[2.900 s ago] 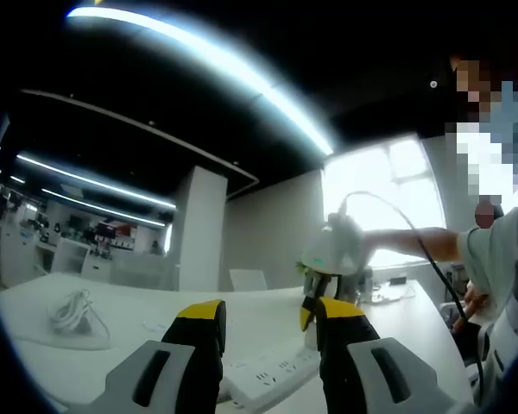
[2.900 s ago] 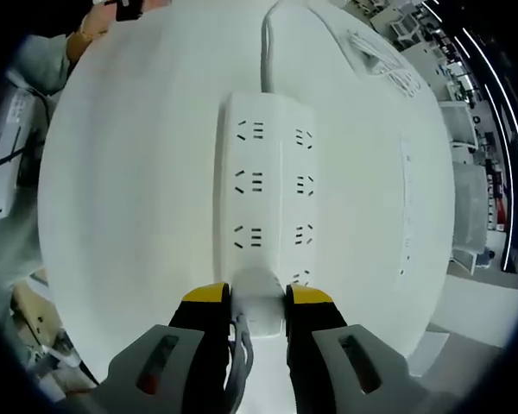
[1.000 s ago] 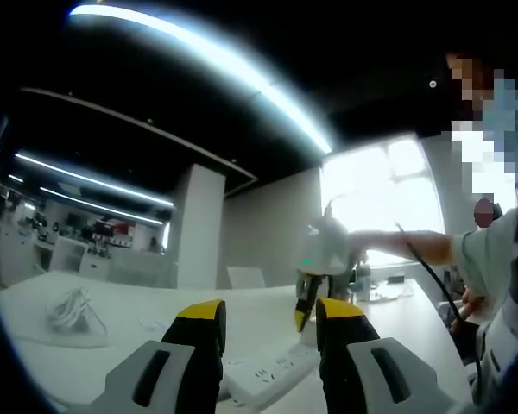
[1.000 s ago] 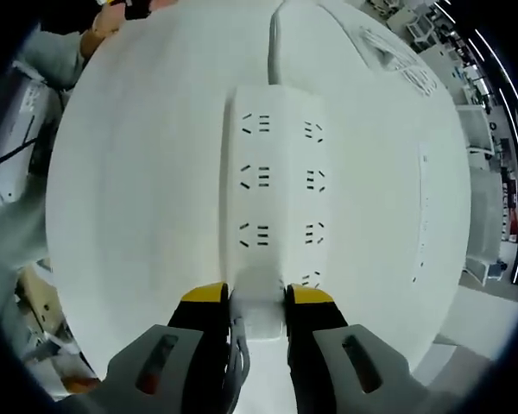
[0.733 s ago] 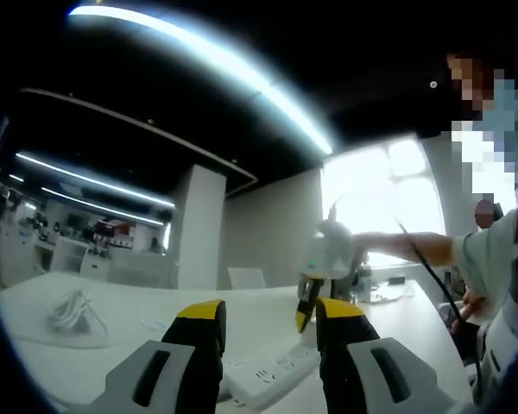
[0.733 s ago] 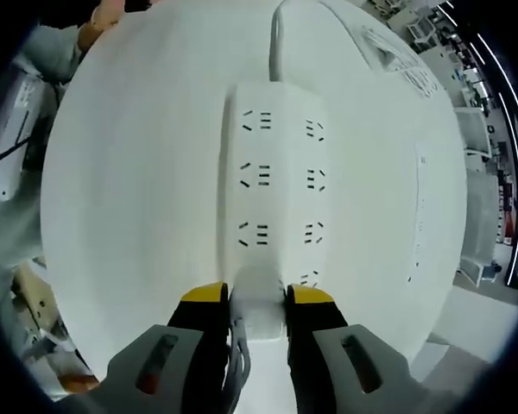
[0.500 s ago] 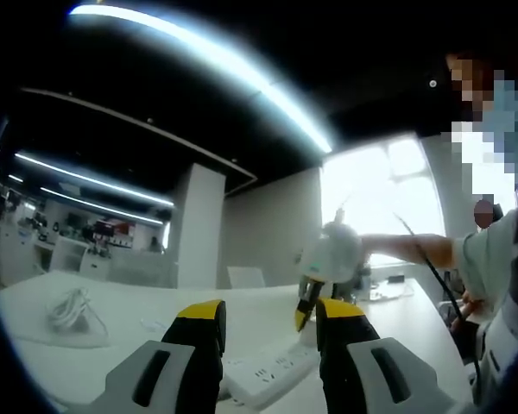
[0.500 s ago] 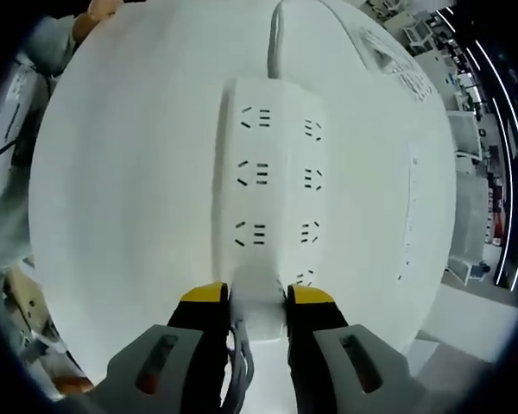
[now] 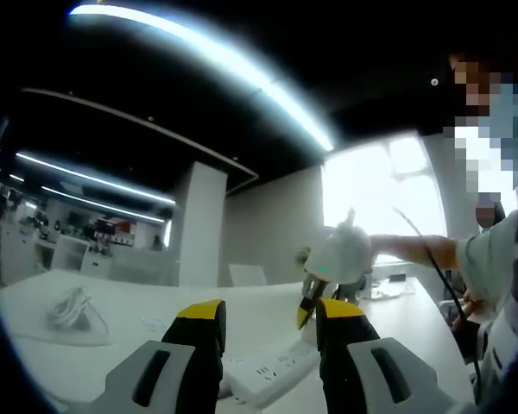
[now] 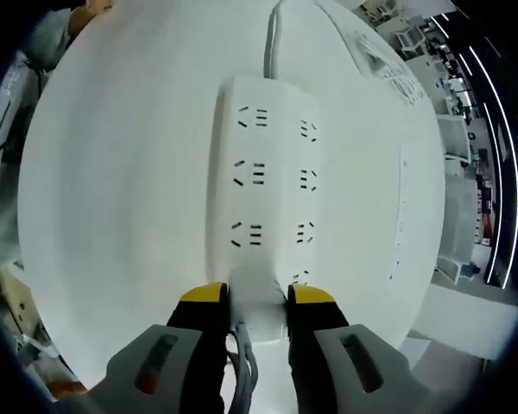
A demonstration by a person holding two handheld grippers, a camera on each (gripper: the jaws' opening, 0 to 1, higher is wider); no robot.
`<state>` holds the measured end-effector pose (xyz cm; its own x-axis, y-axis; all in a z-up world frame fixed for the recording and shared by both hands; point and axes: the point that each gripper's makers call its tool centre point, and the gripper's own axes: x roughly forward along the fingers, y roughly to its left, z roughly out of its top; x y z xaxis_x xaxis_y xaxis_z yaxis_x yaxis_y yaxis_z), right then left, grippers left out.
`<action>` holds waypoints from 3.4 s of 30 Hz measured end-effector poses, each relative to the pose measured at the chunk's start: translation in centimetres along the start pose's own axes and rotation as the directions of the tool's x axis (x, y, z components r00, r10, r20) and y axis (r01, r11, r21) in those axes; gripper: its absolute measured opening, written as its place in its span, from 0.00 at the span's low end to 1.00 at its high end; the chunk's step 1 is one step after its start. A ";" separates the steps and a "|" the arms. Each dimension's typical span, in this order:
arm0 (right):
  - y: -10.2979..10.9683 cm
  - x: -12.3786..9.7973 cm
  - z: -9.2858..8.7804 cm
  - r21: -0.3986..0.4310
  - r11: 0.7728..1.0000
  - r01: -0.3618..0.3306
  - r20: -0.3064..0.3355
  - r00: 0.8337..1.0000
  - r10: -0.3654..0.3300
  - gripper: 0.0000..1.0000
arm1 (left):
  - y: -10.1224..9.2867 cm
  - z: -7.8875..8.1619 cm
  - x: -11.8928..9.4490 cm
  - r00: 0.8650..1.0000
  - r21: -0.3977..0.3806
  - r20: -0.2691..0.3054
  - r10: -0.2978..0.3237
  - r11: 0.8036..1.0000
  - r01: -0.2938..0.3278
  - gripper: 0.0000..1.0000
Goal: Straighten the power strip on the desk, plug the charger into it
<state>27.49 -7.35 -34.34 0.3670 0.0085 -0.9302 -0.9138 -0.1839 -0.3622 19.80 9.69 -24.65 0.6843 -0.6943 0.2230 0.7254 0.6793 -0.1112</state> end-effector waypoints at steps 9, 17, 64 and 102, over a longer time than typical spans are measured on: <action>-0.1 0.0 0.1 0.012 1.000 -0.002 0.023 1.000 0.002 0.24 | 0.1 -0.6 0.1 1.000 -0.001 -0.018 0.003 1.000 -0.003 0.43; 0.0 0.0 0.2 0.009 1.000 0.004 0.045 0.999 -0.005 0.24 | 0.4 -0.9 0.1 0.999 -0.003 -0.031 0.012 1.000 -0.012 0.43; 0.1 -0.3 1.3 0.066 0.998 0.019 0.282 0.959 -0.037 0.26 | 0.3 -3.9 0.3 0.983 0.083 -0.183 0.017 0.997 -0.001 0.44; -1.2 -8.2 1.4 0.372 0.920 -0.122 0.780 0.579 -0.238 0.22 | 0.1 -8.6 0.8 0.928 0.095 -0.373 0.004 0.995 0.034 0.37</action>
<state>25.33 -5.82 -26.35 0.2945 0.8150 -0.4991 -0.9504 0.1949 -0.2424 21.09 7.19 -32.82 0.6655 -0.7301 -0.1551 0.7379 0.6748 -0.0108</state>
